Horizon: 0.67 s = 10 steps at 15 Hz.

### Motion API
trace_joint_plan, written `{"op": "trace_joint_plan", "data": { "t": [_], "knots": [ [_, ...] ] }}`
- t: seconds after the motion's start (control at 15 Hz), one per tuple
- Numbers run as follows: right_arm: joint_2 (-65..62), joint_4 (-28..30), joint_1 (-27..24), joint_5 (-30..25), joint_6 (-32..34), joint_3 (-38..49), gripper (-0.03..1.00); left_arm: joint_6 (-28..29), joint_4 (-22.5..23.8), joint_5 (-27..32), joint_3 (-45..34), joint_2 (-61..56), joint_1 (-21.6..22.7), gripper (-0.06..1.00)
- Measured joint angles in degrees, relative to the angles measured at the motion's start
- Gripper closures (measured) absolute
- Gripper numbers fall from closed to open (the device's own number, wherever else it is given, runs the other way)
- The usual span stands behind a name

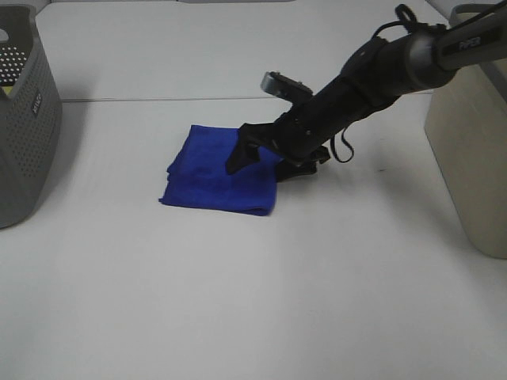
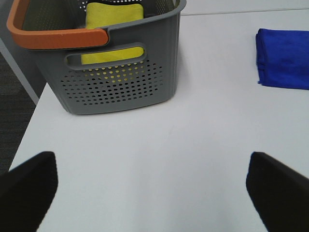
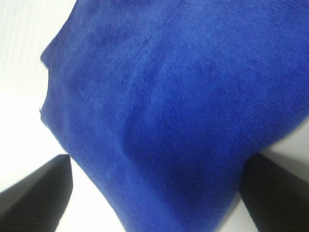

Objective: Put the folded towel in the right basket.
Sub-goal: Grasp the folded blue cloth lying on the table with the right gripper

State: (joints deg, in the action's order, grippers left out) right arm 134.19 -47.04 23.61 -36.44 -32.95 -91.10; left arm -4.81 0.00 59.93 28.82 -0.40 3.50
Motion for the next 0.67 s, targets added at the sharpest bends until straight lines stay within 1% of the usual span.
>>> {"op": "trace_joint_plan", "data": {
  "t": [0.13, 0.27, 0.33, 0.4, 0.47, 0.53, 0.6, 0.67],
  "knots": [
    [0.0, 2.35, 4.87, 3.61, 3.67, 0.0, 0.08, 0.0, 0.0, 0.0, 0.0, 0.0, 0.0, -0.04],
    [0.0, 7.91, 7.96, 6.53, 9.68, -0.17, 0.12, 0.0, 0.0, 0.0, 0.0, 0.0, 0.0, -0.04],
    [0.11, 10.49, 8.54, 7.39, 13.12, -0.23, 0.16, 0.0, 0.0, 0.0, 0.0, 0.0, 0.0, -0.04],
    [0.57, 14.32, 8.71, 8.19, 19.37, -0.63, 0.27, 0.0, 0.0, 0.0, 0.0, 0.0, 0.0, -0.04],
    [0.63, 16.67, 8.71, 8.48, 21.14, -0.74, 0.4, 0.0, 0.0, 0.0, 0.0, 0.0, 0.0, -0.04],
    [0.74, 18.79, 8.65, 8.65, 22.0, -0.74, 0.48, 0.0, 0.0, 0.0, 0.0, 0.0, 0.0, -0.04],
    [0.86, 19.48, 8.54, 8.54, 22.23, -0.74, 0.73, 0.0, 0.0, 0.0, 0.0, 0.0, 0.0, -0.04],
    [0.97, 19.54, 8.54, 8.42, 22.52, -0.74, 0.79, 0.0, 0.0, 0.0, 0.0, 0.0, 0.0, -0.04]
  ]
}}
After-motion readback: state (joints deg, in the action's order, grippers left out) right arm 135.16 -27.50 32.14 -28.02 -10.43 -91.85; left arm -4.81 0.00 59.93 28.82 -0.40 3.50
